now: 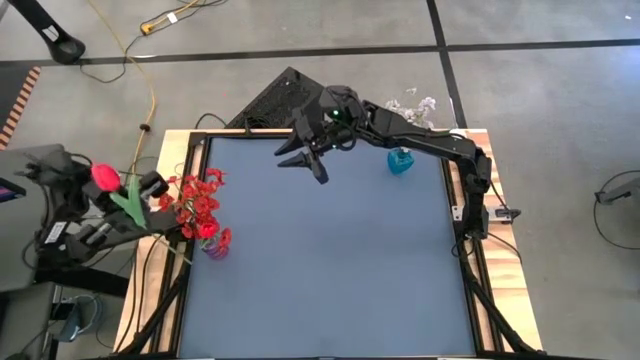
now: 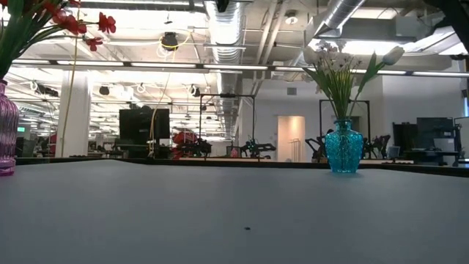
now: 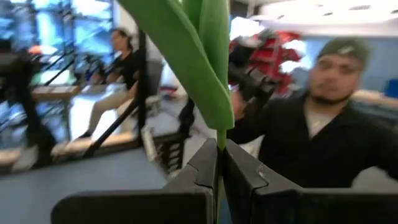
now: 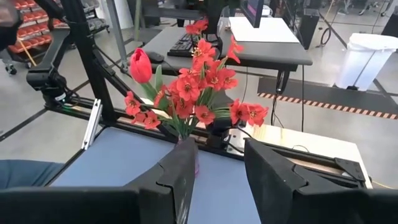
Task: Sort flowers into vase by color
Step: Put the red flower into the purple vase
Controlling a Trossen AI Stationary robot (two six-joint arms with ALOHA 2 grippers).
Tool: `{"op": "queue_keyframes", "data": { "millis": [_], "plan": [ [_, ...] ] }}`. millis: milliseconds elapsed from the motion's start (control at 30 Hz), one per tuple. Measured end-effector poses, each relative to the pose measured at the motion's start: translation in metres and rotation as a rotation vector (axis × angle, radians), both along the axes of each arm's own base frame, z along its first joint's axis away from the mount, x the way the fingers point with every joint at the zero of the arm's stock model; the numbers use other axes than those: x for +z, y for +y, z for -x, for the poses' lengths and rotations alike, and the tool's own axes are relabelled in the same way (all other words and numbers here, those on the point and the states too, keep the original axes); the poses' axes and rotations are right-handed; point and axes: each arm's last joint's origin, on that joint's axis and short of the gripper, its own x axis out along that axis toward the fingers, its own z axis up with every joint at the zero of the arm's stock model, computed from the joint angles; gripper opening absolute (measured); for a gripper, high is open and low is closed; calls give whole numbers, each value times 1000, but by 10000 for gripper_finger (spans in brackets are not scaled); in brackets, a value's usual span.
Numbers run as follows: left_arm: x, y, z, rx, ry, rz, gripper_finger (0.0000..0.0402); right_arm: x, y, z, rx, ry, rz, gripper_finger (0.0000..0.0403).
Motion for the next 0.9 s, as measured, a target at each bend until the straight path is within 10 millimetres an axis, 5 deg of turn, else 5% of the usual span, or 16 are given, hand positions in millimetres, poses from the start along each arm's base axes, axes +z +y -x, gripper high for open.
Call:
{"op": "queue_keyframes", "data": {
  "millis": [233, 533, 900],
  "plan": [
    [-28, -2, 8, 137, 109, -74, 0, 0, 0, 0, 1, 0, 0, 166],
    [-40, 0, 5, 159, 162, -122, 0, -12, 3, -10, 19, 25, 10, 166],
    [-14, -11, 21, -16, 88, -36, 0, -14, 2, -11, 14, 28, 13, 166]
  ]
}}
